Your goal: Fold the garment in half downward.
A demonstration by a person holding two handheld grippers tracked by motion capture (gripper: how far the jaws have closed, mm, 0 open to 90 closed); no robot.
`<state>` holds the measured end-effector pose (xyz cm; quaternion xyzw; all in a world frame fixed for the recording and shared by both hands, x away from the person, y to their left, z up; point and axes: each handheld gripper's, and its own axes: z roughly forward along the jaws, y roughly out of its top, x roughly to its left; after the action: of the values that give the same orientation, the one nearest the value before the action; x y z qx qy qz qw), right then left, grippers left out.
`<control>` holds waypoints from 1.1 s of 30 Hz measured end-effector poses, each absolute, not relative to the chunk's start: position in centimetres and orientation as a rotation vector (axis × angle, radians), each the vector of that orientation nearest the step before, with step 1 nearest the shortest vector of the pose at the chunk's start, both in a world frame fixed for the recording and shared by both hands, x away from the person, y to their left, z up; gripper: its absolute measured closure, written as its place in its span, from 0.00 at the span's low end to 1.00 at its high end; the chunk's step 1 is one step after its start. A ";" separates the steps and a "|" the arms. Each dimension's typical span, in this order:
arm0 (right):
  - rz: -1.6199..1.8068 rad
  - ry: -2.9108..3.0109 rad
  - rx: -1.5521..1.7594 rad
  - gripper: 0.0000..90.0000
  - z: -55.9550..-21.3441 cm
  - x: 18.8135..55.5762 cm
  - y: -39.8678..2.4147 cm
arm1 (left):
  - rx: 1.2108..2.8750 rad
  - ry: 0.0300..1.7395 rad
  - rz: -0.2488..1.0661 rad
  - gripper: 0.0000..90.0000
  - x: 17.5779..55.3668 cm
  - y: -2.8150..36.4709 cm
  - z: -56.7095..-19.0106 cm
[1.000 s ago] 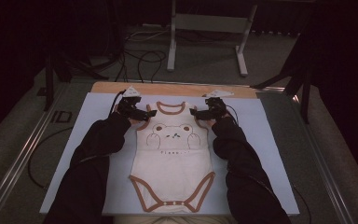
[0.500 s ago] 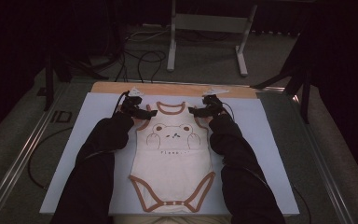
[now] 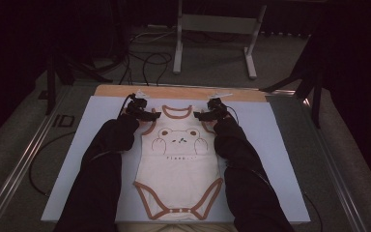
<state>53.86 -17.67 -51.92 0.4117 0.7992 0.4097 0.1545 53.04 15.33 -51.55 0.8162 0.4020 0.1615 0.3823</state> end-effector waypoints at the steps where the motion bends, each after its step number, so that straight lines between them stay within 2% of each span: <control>1: 1.174 2.290 1.180 0.19 -51.9 53.9 -17.7 | 2.082 1.025 0.412 0.18 53.0 15.3 -51.5; 10: 1.124 2.282 1.240 0.21 -52.4 54.7 -17.5 | 2.112 1.070 0.426 0.23 53.8 15.1 -52.4; 18: 1.081 2.284 1.271 0.24 -53.4 54.9 -17.0 | 2.163 1.099 0.431 0.34 54.1 14.0 -52.8; 21: 1.046 2.290 1.259 0.27 -53.2 54.9 -16.8 | 2.162 1.105 0.430 0.37 54.2 13.9 -52.8; 26: 1.008 2.279 1.231 0.37 -53.3 54.5 -16.7 | 2.147 1.112 0.432 0.46 54.0 13.5 -52.8; 30: 1.010 2.299 1.205 0.51 -53.1 54.3 -16.9 | 2.154 1.117 0.409 0.55 53.9 13.4 -52.6; 31: 1.010 2.299 1.205 0.51 -53.1 54.3 -16.9 | 2.154 1.117 0.409 0.56 53.9 13.4 -52.6; 33: 1.014 2.312 1.200 0.62 -52.9 54.3 -17.1 | 2.158 1.122 0.399 0.58 53.9 13.3 -52.5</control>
<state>54.26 -17.07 -52.95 0.4230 0.8147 0.3572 0.1724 53.91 13.30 -52.52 0.8259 0.4293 0.1526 0.3322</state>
